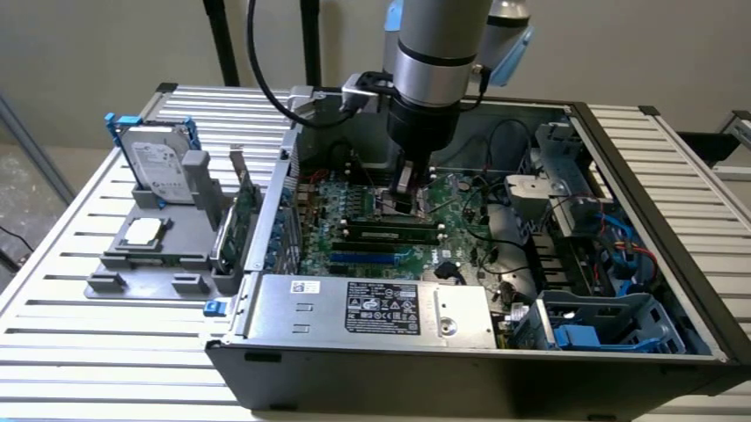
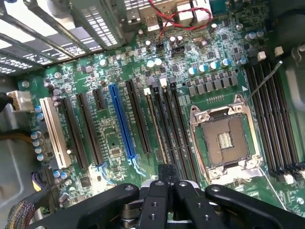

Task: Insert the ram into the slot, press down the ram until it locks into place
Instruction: 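Press down the ram until it locks into place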

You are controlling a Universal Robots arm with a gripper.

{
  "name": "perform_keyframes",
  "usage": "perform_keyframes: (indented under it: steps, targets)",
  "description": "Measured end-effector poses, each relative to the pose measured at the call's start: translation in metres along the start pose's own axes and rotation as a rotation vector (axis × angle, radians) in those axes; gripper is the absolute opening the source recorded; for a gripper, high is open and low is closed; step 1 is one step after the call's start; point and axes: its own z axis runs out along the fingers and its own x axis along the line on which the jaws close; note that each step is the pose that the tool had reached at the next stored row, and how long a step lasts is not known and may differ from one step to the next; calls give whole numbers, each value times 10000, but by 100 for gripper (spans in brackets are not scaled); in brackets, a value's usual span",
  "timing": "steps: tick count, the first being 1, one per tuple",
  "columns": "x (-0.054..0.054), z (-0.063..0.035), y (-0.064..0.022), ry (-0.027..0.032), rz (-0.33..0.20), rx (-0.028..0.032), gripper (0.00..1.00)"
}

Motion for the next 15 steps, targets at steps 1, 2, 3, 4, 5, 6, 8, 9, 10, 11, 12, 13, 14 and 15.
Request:
perform_keyframes:
  steps: [1,2,3,4,5,6,8,9,10,11,12,13,14,15]
  targets:
    - [0,0,0,-3,161,0,11]
    - [0,0,0,-5,322,0,11]
    - [0,1,0,-8,489,0,11]
    - [0,1,0,-12,652,0,11]
    - [0,2,0,-15,816,0,11]
    - [0,2,0,-18,980,-1,11]
    - [0,3,0,-27,1336,-2,11]
    - [0,4,0,-32,1512,-2,11]
    - [0,6,0,-36,1689,-3,11]
    - [0,7,0,-42,1868,-4,11]
    - [0,8,0,-47,2047,-5,11]
    - [0,10,-1,-51,2226,-6,11]
    - [0,11,-1,-56,2407,-7,11]
    - [0,13,-1,-62,2602,-8,11]
